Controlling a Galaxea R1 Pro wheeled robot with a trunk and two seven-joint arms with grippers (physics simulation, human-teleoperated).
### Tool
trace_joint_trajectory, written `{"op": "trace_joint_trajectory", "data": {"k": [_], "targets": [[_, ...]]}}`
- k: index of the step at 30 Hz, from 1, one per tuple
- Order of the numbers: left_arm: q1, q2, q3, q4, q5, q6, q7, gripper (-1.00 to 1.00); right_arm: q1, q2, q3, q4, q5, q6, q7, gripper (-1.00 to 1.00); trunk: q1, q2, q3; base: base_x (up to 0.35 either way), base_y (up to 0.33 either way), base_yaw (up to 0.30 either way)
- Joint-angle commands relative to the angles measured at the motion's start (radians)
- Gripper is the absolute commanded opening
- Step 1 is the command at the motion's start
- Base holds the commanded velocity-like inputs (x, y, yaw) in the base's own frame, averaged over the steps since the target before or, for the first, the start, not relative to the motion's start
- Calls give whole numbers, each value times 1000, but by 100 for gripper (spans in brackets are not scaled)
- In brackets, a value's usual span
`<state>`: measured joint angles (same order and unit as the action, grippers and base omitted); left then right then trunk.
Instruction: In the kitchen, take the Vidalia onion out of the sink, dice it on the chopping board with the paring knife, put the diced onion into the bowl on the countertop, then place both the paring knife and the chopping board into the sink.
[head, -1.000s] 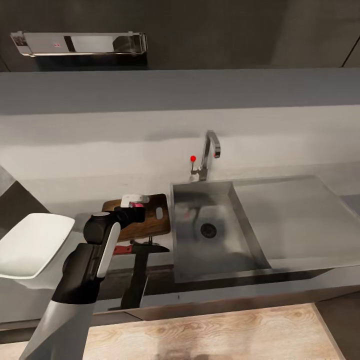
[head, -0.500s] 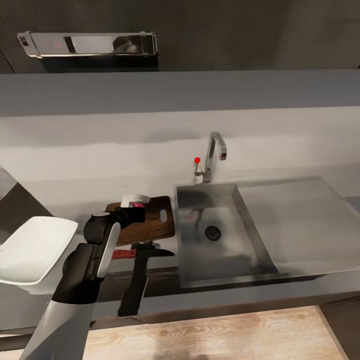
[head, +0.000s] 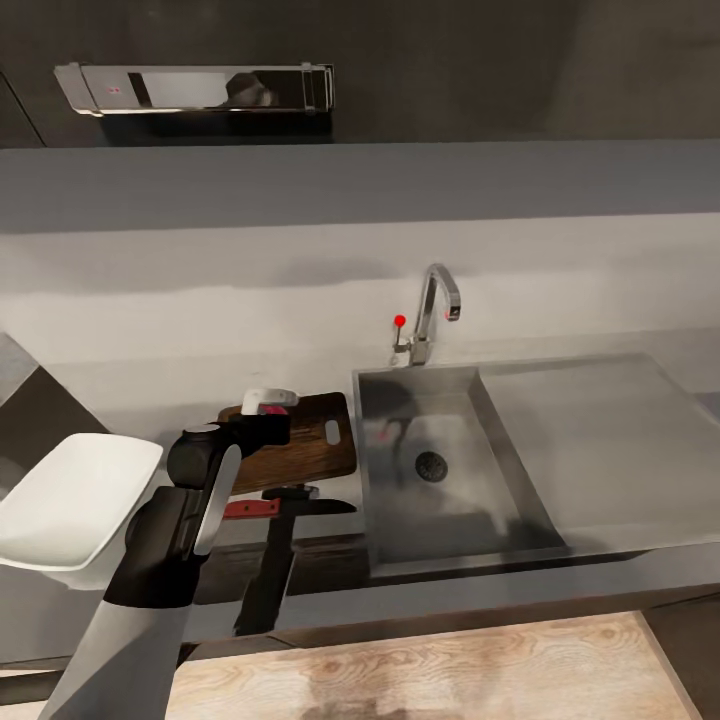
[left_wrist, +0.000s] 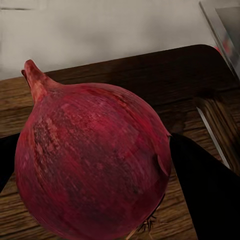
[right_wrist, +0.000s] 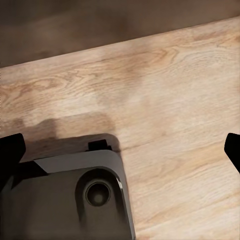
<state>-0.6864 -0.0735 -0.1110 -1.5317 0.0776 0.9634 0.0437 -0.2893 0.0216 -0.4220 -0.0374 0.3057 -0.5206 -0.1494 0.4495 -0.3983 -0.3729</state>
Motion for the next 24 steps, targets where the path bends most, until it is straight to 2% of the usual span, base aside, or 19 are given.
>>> {"op": "trace_joint_trajectory", "data": {"k": [1, 24], "targets": [[-1, 0, 0, -1, 7, 5, 4, -100, -1, 1, -5, 1, 10, -1, -8, 100, 1, -2, -2, 0, 0, 0], [-1, 0, 0, 3, 7, 5, 4, -100, -1, 1, -11, 1, 7, -1, -9, 100, 1, -2, -32, 0, 0, 0]]}}
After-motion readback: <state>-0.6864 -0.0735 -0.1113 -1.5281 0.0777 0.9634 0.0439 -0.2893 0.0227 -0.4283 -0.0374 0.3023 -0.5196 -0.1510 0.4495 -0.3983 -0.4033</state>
